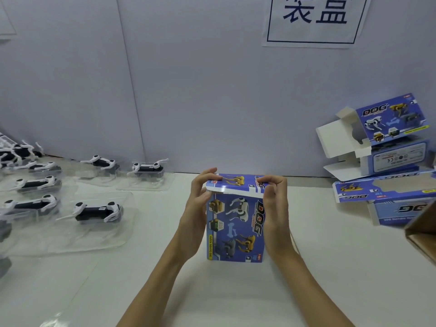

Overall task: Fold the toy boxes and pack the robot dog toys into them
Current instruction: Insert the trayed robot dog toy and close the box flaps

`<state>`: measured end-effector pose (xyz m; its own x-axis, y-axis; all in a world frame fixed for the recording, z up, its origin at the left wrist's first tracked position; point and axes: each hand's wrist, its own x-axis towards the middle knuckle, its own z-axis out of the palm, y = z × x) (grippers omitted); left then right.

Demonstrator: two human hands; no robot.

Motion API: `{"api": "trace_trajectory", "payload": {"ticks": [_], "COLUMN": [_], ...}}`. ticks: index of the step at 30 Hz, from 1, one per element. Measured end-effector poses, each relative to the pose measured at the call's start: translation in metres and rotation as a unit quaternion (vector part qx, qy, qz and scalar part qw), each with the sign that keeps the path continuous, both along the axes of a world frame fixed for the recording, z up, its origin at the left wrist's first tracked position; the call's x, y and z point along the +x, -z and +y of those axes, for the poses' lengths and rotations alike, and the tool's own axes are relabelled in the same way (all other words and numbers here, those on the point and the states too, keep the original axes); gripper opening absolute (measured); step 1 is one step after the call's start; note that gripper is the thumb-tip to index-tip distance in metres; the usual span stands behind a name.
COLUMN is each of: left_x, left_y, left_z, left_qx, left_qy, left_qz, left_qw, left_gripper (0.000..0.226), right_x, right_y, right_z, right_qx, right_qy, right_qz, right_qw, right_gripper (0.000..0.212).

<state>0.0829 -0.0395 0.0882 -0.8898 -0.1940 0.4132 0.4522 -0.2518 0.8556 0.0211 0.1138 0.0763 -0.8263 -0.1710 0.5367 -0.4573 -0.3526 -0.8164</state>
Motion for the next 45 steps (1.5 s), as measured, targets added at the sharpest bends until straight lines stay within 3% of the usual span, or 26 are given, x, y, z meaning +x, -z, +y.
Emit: {"api": "trace_trajectory", "payload": {"ticks": [2, 5, 8, 10, 12, 16, 19, 22, 23, 24, 31, 37, 45], "left_x": [0.0, -0.001, -0.007, -0.011, -0.014, -0.016, -0.017, -0.018, -0.019, -0.02, -0.023, -0.028, -0.027], "left_y": [0.002, 0.006, 0.01, 0.011, 0.014, 0.023, 0.031, 0.038, 0.04, 0.041, 0.04, 0.043, 0.043], "left_z": [-0.001, -0.006, -0.005, -0.003, -0.003, 0.003, 0.01, 0.014, 0.015, 0.017, -0.015, -0.022, -0.017], "left_qx": [0.016, 0.045, -0.016, -0.072, -0.088, -0.119, -0.232, -0.448, -0.487, -0.498, -0.482, -0.555, -0.555], "left_qy": [0.026, 0.057, -0.03, -0.085, -0.094, -0.145, -0.287, -0.387, -0.399, -0.403, -0.356, -0.326, -0.338], "left_qz": [0.011, 0.024, 0.016, 0.01, 0.012, 0.064, 0.09, 0.113, 0.114, 0.108, 0.116, 0.134, 0.122], "left_qw": [0.999, 0.997, 0.999, 0.994, 0.992, 0.98, 0.925, 0.798, 0.768, 0.76, 0.792, 0.754, 0.75], "left_gripper": [0.065, 0.054, 0.041, 0.045, 0.052, 0.039, 0.066, 0.104, 0.115, 0.121, 0.114, 0.125, 0.123], "right_x": [0.0, -0.001, -0.004, -0.007, -0.008, -0.007, -0.003, -0.001, -0.001, -0.002, -0.019, -0.028, -0.022], "right_y": [-0.001, -0.002, 0.001, 0.002, 0.003, 0.004, 0.004, 0.0, 0.0, 0.001, 0.005, -0.004, -0.006], "right_z": [-0.001, -0.002, -0.001, 0.0, 0.001, -0.003, -0.01, -0.01, -0.009, -0.009, 0.0, 0.017, 0.012], "right_qx": [0.009, 0.016, 0.018, 0.025, 0.033, 0.051, 0.005, -0.09, -0.099, -0.096, 0.052, 0.12, 0.151], "right_qy": [-0.007, -0.015, -0.016, -0.015, -0.004, 0.072, 0.147, 0.122, 0.107, 0.091, -0.001, 0.03, 0.005], "right_qz": [0.024, 0.039, 0.036, 0.046, 0.057, 0.082, 0.052, -0.049, -0.066, -0.073, -0.056, -0.027, 0.019], "right_qw": [1.0, 0.999, 0.999, 0.999, 0.998, 0.993, 0.988, 0.987, 0.987, 0.989, 0.997, 0.992, 0.988], "right_gripper": [0.042, 0.037, 0.038, 0.041, 0.041, 0.036, 0.023, 0.035, 0.041, 0.045, 0.033, 0.033, 0.05]}}
